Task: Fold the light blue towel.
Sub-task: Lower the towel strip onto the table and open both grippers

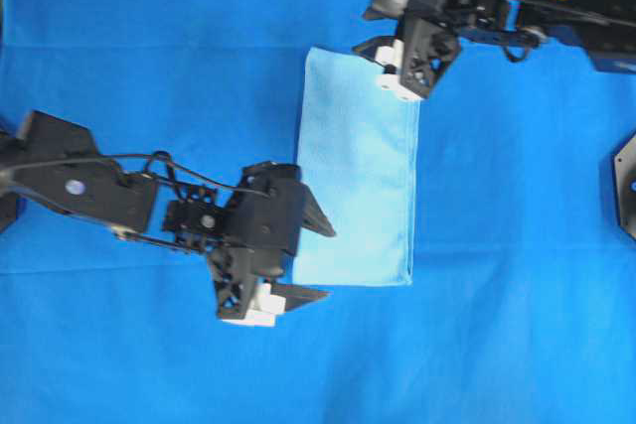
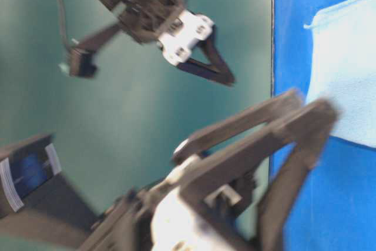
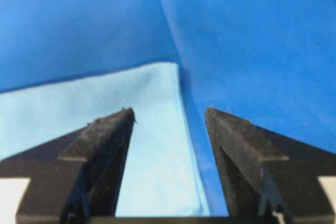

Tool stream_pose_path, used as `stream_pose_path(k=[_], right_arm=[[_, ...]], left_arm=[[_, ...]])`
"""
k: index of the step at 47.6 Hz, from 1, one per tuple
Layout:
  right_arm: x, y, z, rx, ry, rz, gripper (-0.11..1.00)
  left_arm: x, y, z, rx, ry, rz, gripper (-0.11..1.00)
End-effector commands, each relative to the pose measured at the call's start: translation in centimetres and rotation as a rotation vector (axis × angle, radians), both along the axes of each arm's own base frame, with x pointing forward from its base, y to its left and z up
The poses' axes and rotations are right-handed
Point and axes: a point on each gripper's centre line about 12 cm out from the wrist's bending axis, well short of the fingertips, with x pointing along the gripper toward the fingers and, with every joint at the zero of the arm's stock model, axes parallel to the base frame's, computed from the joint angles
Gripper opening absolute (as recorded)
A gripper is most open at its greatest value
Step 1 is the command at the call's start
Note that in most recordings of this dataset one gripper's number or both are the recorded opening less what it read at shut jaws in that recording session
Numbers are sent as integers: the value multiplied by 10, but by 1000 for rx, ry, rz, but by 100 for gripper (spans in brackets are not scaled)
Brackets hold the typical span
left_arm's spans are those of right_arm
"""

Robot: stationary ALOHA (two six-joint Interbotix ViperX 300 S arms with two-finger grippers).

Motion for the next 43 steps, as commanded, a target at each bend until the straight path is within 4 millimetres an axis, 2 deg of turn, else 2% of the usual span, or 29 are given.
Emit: stream_pose_path(k=[1,9,19,25,35,43], right_arm=[[-12,11,27,-24,-66,16,60],[-44,39,37,-31,-127,61,60],[-85,79,45,-15,-252,137,60],[-106,97,42,-2,-311,182,60],[-129,106,18,44,-323,183,60],[-132,107,9,58,-330,173,60]], left_arm=[[-9,2,24,-11,-56,0,85],[-27,9,27,-19,-73,13,85],[-47,30,36,-36,-232,58,85],[-64,44,41,-34,-314,86,85],[-97,60,40,-32,-375,128,85],[-108,71,35,-29,-409,159,85]])
